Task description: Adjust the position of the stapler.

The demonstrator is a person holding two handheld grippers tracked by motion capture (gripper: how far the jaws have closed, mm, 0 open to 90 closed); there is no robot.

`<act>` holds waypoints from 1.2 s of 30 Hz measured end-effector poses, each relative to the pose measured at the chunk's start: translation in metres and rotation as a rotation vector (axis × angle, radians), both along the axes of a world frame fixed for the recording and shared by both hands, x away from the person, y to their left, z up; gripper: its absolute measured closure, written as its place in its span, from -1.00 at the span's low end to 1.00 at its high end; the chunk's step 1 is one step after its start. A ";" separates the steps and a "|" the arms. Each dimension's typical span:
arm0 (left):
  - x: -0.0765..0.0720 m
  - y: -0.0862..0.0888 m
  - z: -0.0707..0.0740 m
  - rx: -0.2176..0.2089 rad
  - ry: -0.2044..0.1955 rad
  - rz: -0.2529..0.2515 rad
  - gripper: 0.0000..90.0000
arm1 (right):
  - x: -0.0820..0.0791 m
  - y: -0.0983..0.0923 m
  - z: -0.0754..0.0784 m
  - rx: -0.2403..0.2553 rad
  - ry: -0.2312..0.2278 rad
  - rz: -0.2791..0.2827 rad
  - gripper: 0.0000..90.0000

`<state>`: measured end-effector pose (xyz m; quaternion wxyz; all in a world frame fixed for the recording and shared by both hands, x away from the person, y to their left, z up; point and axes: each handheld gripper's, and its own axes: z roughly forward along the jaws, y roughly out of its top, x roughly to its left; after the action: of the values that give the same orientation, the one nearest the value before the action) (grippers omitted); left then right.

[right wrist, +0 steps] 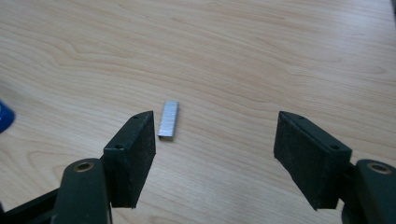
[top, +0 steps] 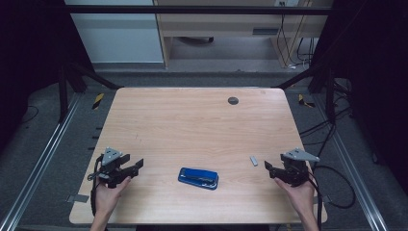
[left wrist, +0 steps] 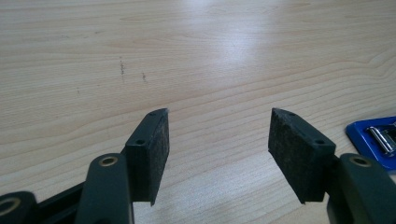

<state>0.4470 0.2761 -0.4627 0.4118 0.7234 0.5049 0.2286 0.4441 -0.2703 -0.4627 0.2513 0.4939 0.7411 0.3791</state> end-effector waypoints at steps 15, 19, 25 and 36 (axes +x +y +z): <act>0.003 -0.008 -0.006 0.066 0.017 -0.027 -0.08 | -0.004 0.016 0.017 -0.029 0.004 0.113 -0.22; 0.001 -0.009 -0.004 0.067 0.000 -0.032 -0.08 | -0.004 0.022 0.024 -0.016 0.004 0.122 -0.23; 0.001 -0.005 -0.004 0.077 -0.027 -0.011 -0.12 | 0.001 0.043 0.041 -0.041 0.001 0.190 -0.20; 0.002 -0.001 -0.004 0.096 0.004 -0.002 -0.10 | 0.011 0.080 0.058 -0.079 0.015 0.295 -0.15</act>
<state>0.4492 0.2746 -0.4668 0.3759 0.7433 0.4933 0.2509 0.4553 -0.1901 -0.4043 0.2065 0.3723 0.8218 0.3787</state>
